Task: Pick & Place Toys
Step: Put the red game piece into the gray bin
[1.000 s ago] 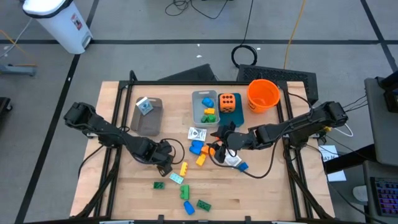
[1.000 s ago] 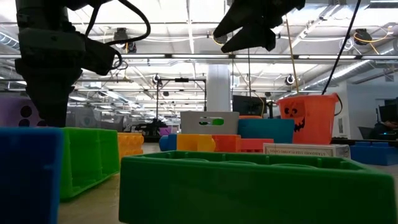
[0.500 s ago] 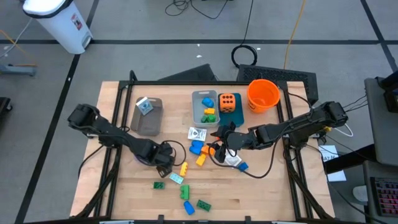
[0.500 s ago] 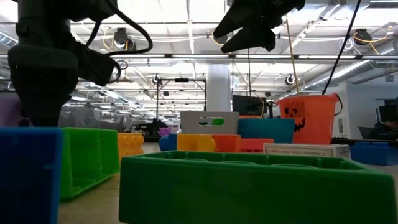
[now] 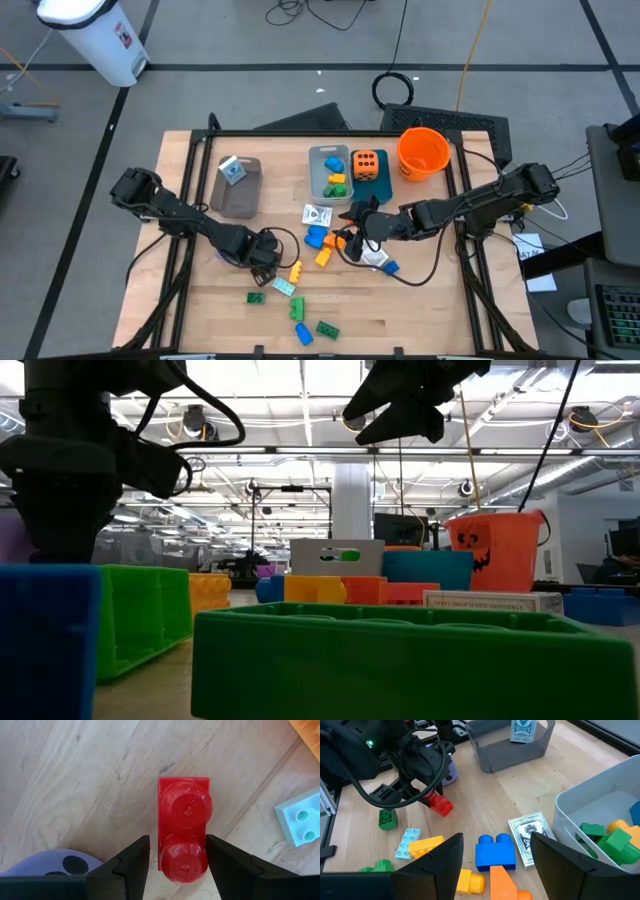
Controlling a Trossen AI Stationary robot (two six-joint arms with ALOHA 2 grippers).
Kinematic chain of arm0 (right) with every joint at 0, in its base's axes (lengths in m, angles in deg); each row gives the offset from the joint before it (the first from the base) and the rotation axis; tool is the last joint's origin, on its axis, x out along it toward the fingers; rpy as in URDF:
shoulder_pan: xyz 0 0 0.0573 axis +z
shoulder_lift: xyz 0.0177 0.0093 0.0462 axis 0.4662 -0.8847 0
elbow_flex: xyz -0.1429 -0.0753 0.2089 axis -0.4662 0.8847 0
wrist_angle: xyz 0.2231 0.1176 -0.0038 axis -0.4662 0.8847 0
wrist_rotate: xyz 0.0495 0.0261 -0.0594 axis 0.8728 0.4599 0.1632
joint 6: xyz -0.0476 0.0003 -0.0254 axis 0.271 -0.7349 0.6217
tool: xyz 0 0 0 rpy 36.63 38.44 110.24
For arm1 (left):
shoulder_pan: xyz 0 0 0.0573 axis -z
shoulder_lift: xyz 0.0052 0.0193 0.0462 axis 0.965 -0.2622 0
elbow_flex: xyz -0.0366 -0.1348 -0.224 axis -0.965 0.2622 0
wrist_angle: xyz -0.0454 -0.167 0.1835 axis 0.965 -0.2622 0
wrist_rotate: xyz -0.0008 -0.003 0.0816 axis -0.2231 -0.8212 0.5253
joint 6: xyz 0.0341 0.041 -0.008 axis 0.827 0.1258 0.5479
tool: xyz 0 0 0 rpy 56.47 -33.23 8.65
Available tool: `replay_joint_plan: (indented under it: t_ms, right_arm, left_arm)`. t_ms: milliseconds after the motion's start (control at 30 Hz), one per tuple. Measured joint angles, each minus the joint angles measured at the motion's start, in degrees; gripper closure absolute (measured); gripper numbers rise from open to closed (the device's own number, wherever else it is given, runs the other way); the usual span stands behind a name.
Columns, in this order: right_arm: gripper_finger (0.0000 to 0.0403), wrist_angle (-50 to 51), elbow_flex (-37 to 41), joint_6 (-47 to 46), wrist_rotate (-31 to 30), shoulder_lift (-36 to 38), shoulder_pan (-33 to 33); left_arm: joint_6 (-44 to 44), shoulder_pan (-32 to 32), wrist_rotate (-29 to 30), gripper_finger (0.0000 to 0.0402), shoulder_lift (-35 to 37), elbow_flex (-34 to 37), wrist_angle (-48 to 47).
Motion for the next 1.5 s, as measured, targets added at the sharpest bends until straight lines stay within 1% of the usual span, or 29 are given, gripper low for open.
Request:
replay_joint_plan:
  t_ms: [300, 367, 567, 700, 900, 1067, 1200, 1267, 1400, 1500]
  right_arm:
    - [0.0181, 0.0, 0.0, 0.0, -0.1, 0.0, 0.0]
    - [0.0181, 0.0, 0.0, 0.0, -0.1, 0.0, 0.0]
    - [0.0181, 0.0, 0.0, 0.0, -0.1, 0.0, 0.0]
    - [0.0181, 0.0, 0.0, 0.0, -0.1, 0.0, 0.0]
    - [0.0181, 0.0, 0.0, 0.3, -0.2, 0.0, 0.0]
    - [0.0181, 0.0, 0.0, 3.4, -0.1, 0.0, 0.0]
    - [0.0181, 0.0, 0.0, 5.1, 0.3, 0.0, 0.0]
    - [0.0181, -0.5, 0.0, 5.7, 4.0, 0.3, -0.1]
    - [0.0181, -6.1, -0.1, 7.7, 15.1, 0.4, -0.7]
    - [0.0181, -10.3, -0.1, 7.0, 17.7, 0.4, -1.2]
  left_arm:
    - [2.0, 0.0, 0.5, 0.0205, -0.1, 0.1, -1.2]
    - [2.4, 0.0, 0.7, 0.0217, -0.1, 0.2, -1.2]
    - [3.8, -0.1, 0.7, 0.0272, 0.0, 0.2, -1.0]
    - [4.2, -0.1, 0.7, 0.0273, 0.0, 0.2, -0.1]
    - [4.7, -0.1, 0.1, 0.0258, -0.3, -0.9, -0.4]
    - [7.4, -0.2, -0.1, 0.0272, -0.3, -4.0, -0.2]
    - [11.5, -0.2, 0.1, 0.0272, -0.3, -7.2, -1.0]
    - [13.8, -0.3, 0.4, 0.0270, -0.3, -9.2, -1.4]
    - [18.3, -0.9, 2.6, 0.0264, -0.2, -14.0, -3.0]
    - [21.7, -2.3, 3.7, 0.0268, -0.2, -17.6, -3.8]
